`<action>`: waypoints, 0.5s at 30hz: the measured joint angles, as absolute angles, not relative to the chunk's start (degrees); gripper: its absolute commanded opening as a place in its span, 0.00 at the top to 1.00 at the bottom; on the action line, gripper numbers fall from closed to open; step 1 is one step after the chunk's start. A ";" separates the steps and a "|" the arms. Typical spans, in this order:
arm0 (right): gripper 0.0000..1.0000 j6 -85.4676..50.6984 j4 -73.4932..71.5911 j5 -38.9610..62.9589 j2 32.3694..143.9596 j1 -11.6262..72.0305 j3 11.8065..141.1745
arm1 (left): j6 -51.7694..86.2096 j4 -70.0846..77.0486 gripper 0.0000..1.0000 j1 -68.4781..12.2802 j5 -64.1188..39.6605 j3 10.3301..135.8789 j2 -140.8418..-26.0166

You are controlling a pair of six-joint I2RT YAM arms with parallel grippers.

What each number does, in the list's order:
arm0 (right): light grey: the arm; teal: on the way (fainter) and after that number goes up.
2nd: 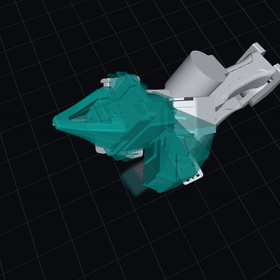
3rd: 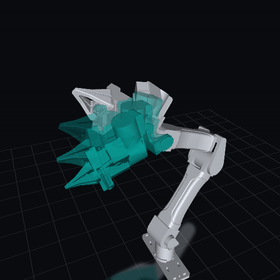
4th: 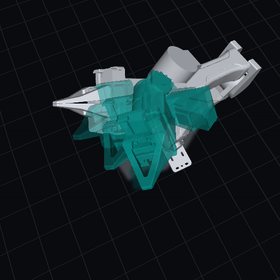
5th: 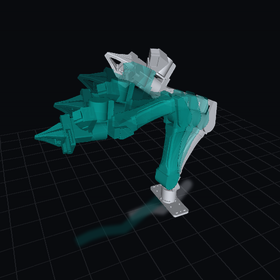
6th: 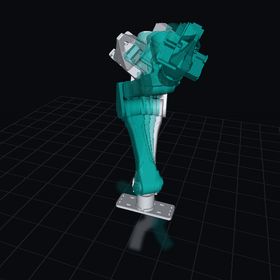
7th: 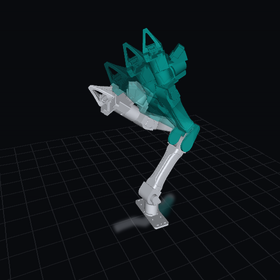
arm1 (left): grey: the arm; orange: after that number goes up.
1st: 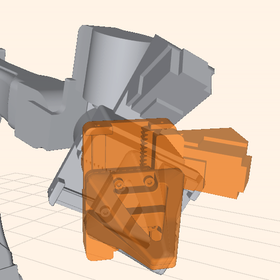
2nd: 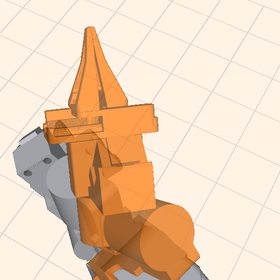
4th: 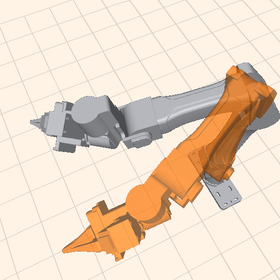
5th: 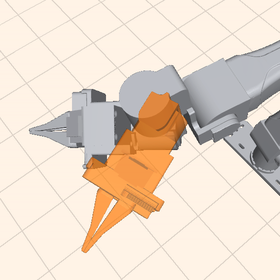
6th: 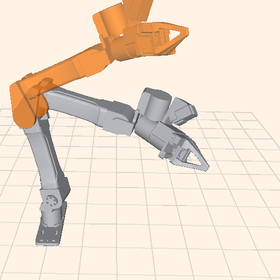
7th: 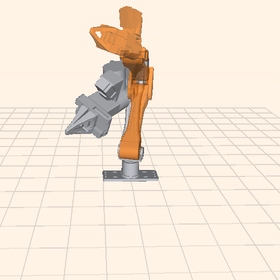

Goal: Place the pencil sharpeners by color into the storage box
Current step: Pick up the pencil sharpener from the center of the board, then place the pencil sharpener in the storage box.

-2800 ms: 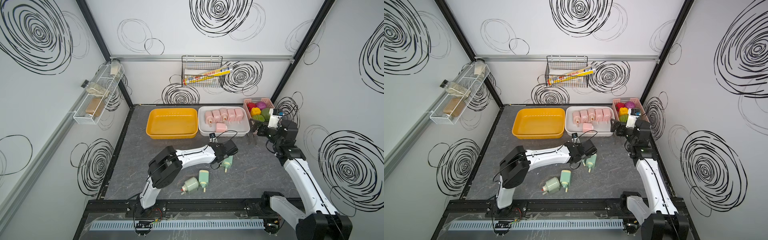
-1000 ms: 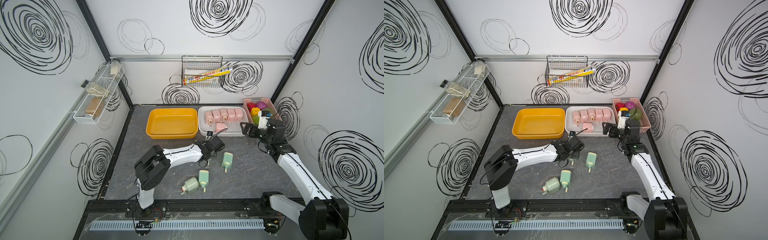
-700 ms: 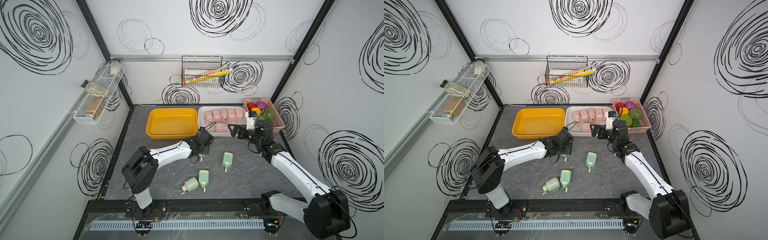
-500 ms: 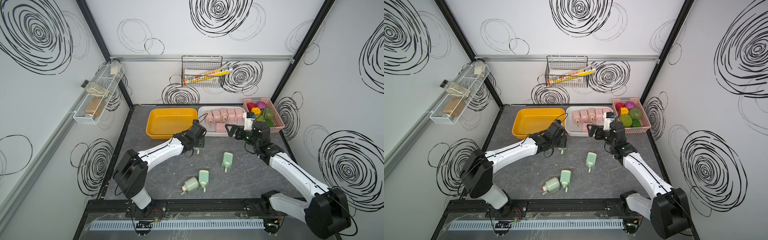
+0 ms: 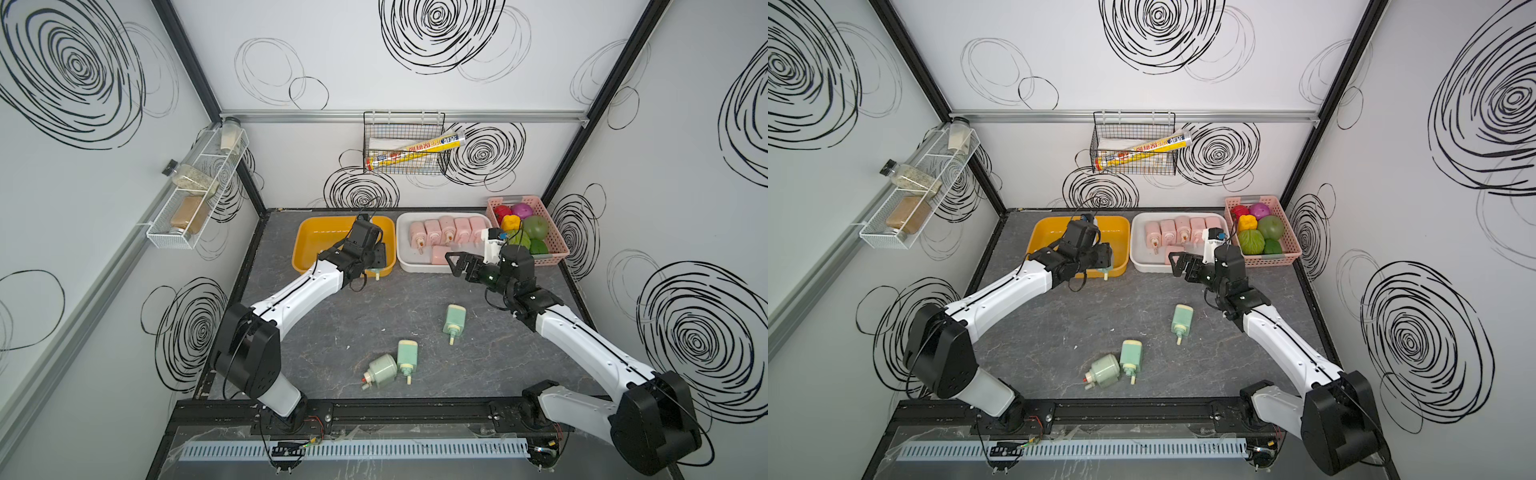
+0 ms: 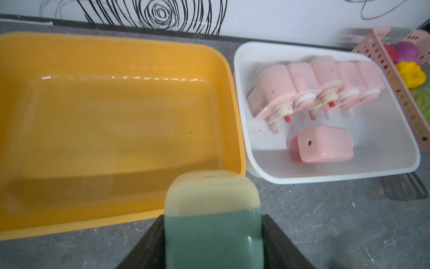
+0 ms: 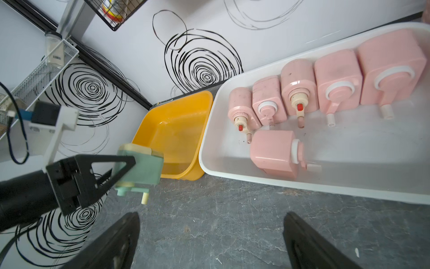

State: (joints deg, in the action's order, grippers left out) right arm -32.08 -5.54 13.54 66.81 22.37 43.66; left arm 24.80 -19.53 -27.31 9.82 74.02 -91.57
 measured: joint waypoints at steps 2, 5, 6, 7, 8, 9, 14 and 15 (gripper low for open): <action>0.00 -30.89 -4.25 14.26 68.64 23.35 45.19 | 24.23 -19.11 1.00 -26.50 9.54 77.60 -93.06; 0.00 -28.21 -2.26 14.96 71.79 25.61 48.07 | 23.38 -18.98 1.00 -25.34 9.32 83.18 -96.33; 0.00 -26.92 -1.37 14.85 73.06 26.85 49.43 | 23.11 -19.38 1.00 -24.91 9.28 85.38 -98.00; 0.00 -25.91 -0.64 14.46 74.04 28.03 50.59 | 22.90 -19.62 1.00 -24.51 9.32 87.46 -99.72; 0.00 -24.97 -0.08 13.74 74.91 29.36 51.64 | 22.63 -19.97 1.00 -24.10 9.39 89.56 -101.60; 0.00 -24.16 0.21 12.88 75.72 30.68 52.58 | 22.35 -20.32 1.00 -23.64 9.43 91.68 -103.57; 0.00 -22.92 0.45 10.55 77.47 34.57 54.35 | 21.21 -22.55 1.00 -21.56 9.21 97.86 -111.37; 0.00 -22.96 0.45 10.09 77.67 34.92 54.37 | 21.02 -23.20 1.00 -21.23 9.10 98.65 -112.68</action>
State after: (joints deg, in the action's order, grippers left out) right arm -22.96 0.45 10.09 77.67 34.92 54.37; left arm 21.02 -23.20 -21.23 9.10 98.65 -112.68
